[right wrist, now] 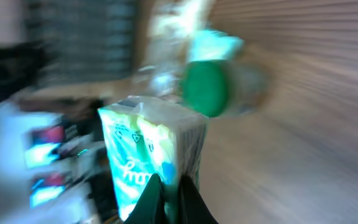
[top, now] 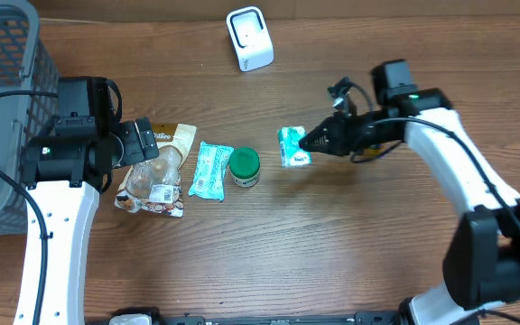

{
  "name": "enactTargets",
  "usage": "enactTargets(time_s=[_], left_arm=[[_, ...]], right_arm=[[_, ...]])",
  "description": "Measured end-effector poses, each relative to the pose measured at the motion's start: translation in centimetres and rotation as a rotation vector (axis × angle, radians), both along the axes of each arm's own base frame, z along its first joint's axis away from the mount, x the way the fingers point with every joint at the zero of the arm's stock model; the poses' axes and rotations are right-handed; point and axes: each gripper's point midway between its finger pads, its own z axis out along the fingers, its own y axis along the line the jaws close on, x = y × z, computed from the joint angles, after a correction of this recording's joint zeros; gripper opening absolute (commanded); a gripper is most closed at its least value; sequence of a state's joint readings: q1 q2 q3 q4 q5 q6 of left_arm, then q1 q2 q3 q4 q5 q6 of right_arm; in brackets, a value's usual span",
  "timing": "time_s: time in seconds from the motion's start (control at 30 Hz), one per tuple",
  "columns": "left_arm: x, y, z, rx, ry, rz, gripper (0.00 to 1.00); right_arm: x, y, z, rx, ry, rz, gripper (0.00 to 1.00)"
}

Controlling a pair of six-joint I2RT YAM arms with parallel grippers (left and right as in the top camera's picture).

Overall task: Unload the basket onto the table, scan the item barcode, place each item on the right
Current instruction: 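Lift the carton and carry it toward the white scanner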

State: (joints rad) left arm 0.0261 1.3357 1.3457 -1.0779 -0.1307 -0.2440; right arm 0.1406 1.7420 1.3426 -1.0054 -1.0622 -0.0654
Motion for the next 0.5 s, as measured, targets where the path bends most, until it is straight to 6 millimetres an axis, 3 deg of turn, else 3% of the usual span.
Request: enactTargets(time_s=[0.1, 0.2, 0.5], left_arm=[[0.0, 0.0, 0.0, 0.0, 0.0, 0.0, 1.0], [0.0, 0.0, 0.0, 0.0, 0.0, 0.0, 0.99], [0.0, 0.0, 0.0, 0.0, 0.0, 0.0, 0.99]], right_arm=[[-2.1, 0.2, 3.5, 0.164, -0.046, 0.072, 0.04], [-3.4, 0.4, 5.7, 0.271, -0.088, 0.111, 0.04], [-5.1, 0.5, 7.5, 0.377, -0.135, 0.146, 0.04]])
